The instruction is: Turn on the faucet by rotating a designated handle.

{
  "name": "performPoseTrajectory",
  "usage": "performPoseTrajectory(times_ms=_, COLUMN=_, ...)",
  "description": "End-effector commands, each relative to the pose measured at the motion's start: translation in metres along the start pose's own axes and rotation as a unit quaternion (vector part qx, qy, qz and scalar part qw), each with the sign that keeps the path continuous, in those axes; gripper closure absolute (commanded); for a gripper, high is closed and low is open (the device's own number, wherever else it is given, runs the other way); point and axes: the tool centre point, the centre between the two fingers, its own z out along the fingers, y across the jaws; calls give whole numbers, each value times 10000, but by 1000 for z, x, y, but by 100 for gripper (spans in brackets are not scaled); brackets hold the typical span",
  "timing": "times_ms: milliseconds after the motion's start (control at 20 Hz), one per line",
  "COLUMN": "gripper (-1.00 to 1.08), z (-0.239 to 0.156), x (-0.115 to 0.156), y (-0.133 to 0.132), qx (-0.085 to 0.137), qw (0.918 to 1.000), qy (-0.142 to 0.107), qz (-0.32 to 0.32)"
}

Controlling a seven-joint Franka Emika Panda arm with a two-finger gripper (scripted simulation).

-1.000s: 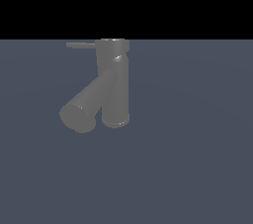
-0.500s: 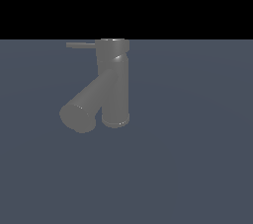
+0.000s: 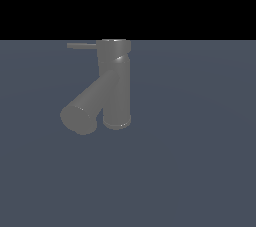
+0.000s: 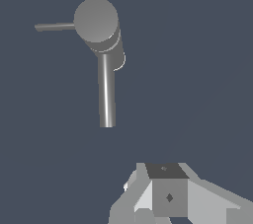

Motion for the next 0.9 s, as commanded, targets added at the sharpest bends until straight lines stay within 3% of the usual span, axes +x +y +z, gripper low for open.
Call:
performPoseTrajectory(times_ms=0, gripper=108, z=2, x=8, y=-4, qx=55, qw=9998, qy=-20, qz=181)
performPoseTrajectory(times_ms=450, gripper=108, z=16, x=50, y=-25, qx=267, qw=9934, qy=-146, qz=1105)
performPoseTrajectory(times_ms=850, gripper=108, z=34, x=87, y=-47, qx=372, qw=9785, qy=-283, qz=2010)
